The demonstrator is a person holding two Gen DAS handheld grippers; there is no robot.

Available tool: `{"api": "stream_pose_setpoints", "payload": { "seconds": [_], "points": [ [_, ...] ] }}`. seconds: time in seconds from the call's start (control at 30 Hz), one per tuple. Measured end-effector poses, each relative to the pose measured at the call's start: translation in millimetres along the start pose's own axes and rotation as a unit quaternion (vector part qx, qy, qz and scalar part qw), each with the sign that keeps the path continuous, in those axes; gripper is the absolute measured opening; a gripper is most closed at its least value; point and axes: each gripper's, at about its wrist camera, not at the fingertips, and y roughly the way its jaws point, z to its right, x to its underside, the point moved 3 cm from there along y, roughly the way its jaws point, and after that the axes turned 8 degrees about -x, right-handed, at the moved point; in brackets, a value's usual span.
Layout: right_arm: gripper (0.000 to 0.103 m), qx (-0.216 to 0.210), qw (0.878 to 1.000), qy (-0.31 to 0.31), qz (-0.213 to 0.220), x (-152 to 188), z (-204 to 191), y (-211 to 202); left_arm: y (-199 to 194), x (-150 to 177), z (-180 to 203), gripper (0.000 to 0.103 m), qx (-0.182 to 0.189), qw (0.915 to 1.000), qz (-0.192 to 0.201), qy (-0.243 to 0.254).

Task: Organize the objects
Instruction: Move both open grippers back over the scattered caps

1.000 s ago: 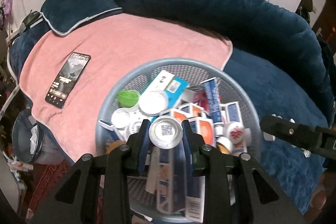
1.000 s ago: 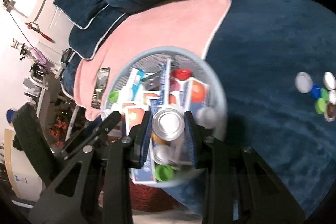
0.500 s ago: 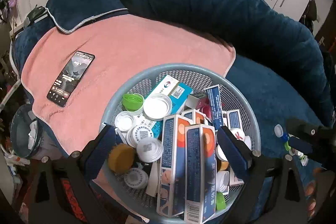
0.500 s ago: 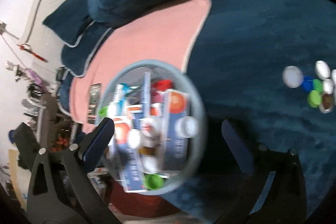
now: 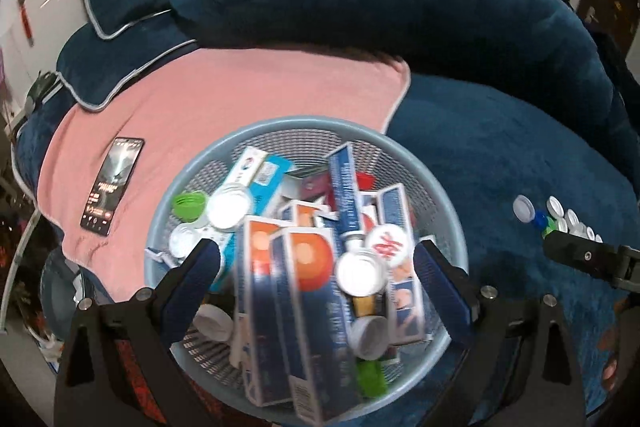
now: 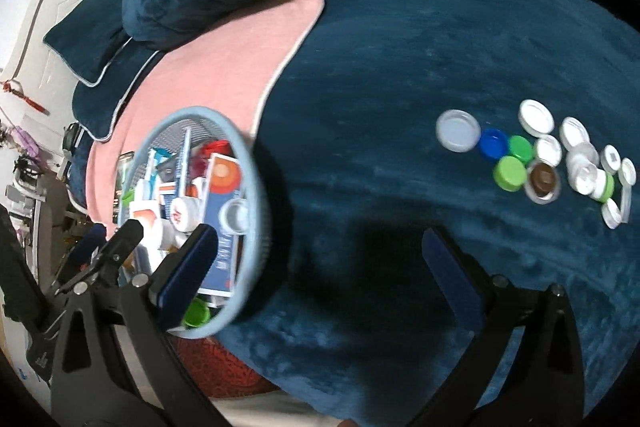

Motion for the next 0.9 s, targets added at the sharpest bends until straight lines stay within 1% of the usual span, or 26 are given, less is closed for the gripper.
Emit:
{"api": "stream_pose_setpoints", "payload": {
  "seconds": [0.07,0.33,0.6,0.73,0.9],
  "points": [
    [0.103,0.002,1.0,0.008,0.01,1,6,-2,-2,-1,8,0.098,0.001,1.0,-0.001,0.008],
    [0.103,0.022,1.0,0.021,0.007,8,36,-10,-6,-4,36,0.098,0.007,0.9994,-0.002,0.033],
    [0.103,0.038,0.998,0.043,0.01,14,69,-21,-11,-5,72,0.098,0.014,0.9975,-0.001,0.07],
    [0.103,0.041,0.997,0.056,0.014,16,84,-28,-14,-5,93,0.098,0.019,0.9956,0.001,0.091],
    [0.103,0.042,0.996,0.075,0.021,19,102,-38,-19,-4,125,0.098,0.023,0.9909,0.006,0.132]
  ]
}}
